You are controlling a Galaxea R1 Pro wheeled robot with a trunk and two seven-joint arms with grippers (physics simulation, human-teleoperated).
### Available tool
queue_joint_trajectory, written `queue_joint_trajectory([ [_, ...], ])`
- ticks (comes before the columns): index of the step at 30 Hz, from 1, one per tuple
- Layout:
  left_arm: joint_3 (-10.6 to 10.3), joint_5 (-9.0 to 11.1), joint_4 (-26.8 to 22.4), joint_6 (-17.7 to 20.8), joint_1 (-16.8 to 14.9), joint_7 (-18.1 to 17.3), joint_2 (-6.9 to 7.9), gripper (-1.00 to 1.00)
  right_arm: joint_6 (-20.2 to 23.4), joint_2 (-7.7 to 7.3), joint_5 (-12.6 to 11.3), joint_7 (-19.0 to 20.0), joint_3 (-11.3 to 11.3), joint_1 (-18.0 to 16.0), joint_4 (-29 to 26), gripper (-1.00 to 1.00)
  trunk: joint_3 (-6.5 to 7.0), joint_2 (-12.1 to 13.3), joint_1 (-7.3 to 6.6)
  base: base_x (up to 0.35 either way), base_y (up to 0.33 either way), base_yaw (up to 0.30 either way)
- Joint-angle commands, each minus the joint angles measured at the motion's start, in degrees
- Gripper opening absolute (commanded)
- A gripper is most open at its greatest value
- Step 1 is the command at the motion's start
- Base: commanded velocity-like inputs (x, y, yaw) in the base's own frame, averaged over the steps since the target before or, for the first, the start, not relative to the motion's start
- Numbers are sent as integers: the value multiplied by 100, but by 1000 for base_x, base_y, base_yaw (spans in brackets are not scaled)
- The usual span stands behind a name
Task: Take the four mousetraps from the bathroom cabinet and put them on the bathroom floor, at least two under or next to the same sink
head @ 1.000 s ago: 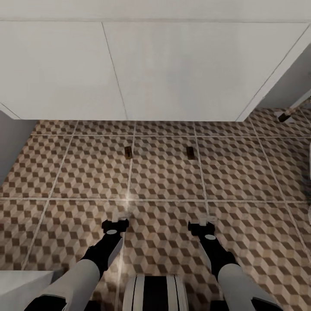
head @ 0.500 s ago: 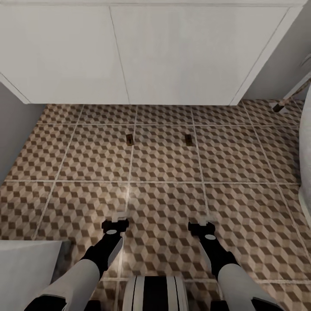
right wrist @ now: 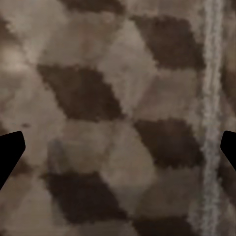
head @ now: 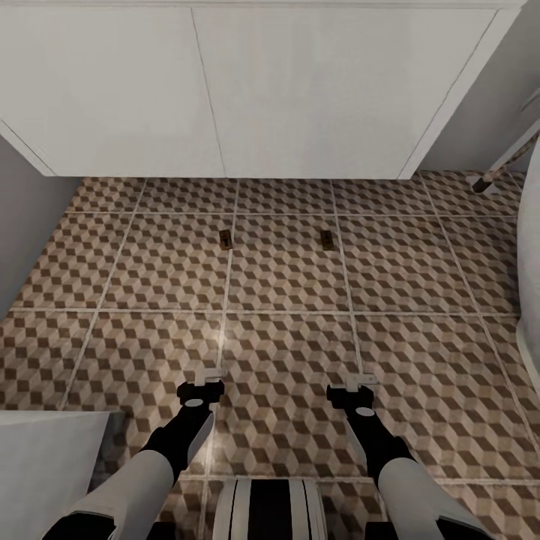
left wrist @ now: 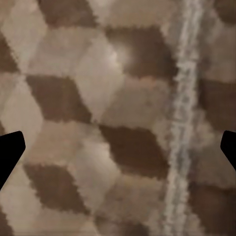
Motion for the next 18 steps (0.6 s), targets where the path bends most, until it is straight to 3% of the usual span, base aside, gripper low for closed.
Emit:
queue_joint_trajectory([
  [1, -42, -3, -10, 45, 0, 44, 4, 100, 3, 6, 52, -3, -35, -2, -3, 100, -3, -1, -1, -7, 0, 0],
  [5, -44, -5, -10, 44, 0, 52, 1, 100, 2, 7, 53, -4, -34, -2, -3, 100, -3, -1, -1, -4, 0, 0],
  [18, -34, -9, -10, 44, 0, 63, 3, 100, -2, 7, 54, -4, -32, -2, -3, 100, 285, 16, -34, -1, 0, 0],
])
